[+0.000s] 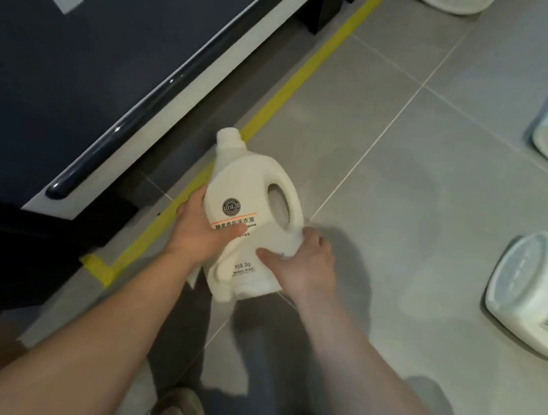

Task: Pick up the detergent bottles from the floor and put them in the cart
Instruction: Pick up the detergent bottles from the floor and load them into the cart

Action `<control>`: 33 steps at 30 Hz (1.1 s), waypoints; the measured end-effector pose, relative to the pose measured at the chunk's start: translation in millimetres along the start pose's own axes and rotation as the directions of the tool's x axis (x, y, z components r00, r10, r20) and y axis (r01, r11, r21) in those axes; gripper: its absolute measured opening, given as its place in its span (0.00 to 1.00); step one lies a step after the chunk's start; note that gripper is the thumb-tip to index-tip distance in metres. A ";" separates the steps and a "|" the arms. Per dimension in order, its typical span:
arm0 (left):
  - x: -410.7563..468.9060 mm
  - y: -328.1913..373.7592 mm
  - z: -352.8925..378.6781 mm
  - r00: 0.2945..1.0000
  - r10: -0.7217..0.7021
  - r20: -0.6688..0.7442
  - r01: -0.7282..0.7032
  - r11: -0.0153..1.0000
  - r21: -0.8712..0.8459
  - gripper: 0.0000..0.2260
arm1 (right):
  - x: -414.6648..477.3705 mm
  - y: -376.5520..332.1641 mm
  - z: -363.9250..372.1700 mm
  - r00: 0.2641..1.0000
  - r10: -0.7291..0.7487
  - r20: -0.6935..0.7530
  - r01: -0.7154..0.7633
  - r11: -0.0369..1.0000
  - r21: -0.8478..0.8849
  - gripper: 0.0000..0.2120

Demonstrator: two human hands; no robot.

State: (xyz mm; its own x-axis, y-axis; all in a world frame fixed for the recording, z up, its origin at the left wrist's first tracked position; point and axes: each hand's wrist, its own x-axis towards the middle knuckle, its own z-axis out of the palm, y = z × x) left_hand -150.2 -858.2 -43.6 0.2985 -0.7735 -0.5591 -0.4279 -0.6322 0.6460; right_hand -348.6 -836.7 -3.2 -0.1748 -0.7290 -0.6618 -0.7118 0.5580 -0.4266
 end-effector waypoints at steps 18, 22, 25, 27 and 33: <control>-13.3 16.9 27.6 0.941 -0.095 0.326 0.141 0.983 -0.120 0.35 | 13.2 31.2 -20.4 0.981 0.150 0.120 -0.189 0.872 0.452 0.44; -16.1 17.3 27.9 0.948 -0.057 0.313 0.105 0.985 -0.139 0.28 | 14.3 33.9 -15.4 0.983 0.166 0.085 -0.186 0.871 0.455 0.44; -20.1 15.9 29.4 0.945 -0.022 0.326 0.071 0.988 -0.139 0.26 | 14.2 36.1 -16.0 0.985 0.156 0.070 -0.170 0.859 0.482 0.42; -22.5 19.6 30.2 0.950 0.001 0.311 0.051 0.986 -0.158 0.25 | 13.7 35.8 -19.1 0.987 0.149 0.057 -0.157 0.848 0.507 0.42; -23.9 53.3 25.8 0.960 0.115 0.255 -0.054 0.970 -0.235 0.32 | 16.0 25.2 -45.5 0.997 0.032 -0.067 0.011 0.824 0.567 0.39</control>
State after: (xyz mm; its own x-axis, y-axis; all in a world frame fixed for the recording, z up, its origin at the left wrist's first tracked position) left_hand -202.1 -872.2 -9.3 0.0199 -0.8038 -0.5946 -0.2306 -0.5824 0.7795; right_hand -400.4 -852.3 3.5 -0.2427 -0.7354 -0.6327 -0.2024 0.6762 -0.7083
